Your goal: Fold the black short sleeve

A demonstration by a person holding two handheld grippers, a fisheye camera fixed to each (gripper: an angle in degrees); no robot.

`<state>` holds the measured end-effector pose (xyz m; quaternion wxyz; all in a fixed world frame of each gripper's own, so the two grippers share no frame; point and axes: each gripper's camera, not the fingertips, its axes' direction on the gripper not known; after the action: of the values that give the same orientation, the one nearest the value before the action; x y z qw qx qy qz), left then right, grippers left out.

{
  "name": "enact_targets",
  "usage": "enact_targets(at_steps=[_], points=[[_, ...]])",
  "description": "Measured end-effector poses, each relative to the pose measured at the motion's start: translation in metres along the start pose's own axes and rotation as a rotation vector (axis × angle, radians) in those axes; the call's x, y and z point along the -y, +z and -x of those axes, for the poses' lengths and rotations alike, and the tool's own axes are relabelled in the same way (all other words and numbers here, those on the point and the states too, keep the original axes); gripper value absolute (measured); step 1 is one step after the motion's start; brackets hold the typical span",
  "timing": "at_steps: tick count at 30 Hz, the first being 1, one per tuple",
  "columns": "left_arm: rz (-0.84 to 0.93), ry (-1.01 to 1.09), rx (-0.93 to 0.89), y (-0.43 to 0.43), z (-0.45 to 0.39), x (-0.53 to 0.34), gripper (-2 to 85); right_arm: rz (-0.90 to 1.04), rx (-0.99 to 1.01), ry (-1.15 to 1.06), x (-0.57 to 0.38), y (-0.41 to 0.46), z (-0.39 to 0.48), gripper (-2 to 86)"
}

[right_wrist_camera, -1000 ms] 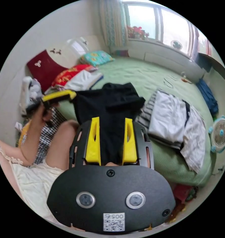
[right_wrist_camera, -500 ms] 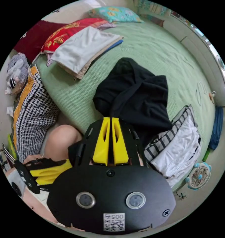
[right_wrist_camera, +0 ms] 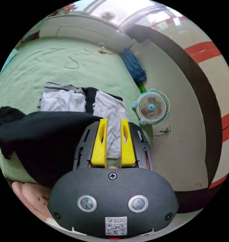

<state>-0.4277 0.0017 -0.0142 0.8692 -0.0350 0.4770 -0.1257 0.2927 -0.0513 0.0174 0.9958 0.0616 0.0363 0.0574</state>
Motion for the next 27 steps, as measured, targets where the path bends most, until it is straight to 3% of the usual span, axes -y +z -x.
enact_targets(at_steps=[2, 4, 7, 12, 17, 20, 22, 27], points=[[0.015, 0.003, 0.011, 0.01, 0.001, 0.005, 11.4, -0.139, 0.14, -0.153, -0.019, -0.024, 0.029, 7.6], [0.033, -0.002, 0.022, 0.022, 0.003, 0.009, 11.4, -0.374, 0.327, -0.448, -0.055, -0.068, 0.085, 9.7], [0.051, -0.015, 0.011, 0.038, 0.008, 0.013, 11.3, -0.478, 0.483, -0.805, -0.09, -0.107, 0.164, 11.9], [0.063, -0.041, 0.013, 0.054, 0.021, 0.014, 11.2, -0.492, 0.539, -1.085, -0.1, -0.129, 0.266, 13.8], [0.062, -0.063, -0.008, 0.062, 0.031, 0.016, 11.1, -0.374, 0.59, -1.176, -0.076, -0.131, 0.329, 12.6], [0.053, -0.055, -0.019, 0.065, 0.032, 0.02, 11.0, -0.324, 0.417, -1.229, -0.079, -0.119, 0.353, 6.7], [0.036, -0.022, -0.018, 0.066, 0.029, 0.026, 11.1, -0.384, 0.399, -1.153, -0.081, -0.126, 0.329, 0.5], [-0.029, 0.188, 0.006, 0.08, 0.01, 0.06, 16.7, -0.471, 0.463, -0.804, -0.07, -0.146, 0.199, -0.9]])
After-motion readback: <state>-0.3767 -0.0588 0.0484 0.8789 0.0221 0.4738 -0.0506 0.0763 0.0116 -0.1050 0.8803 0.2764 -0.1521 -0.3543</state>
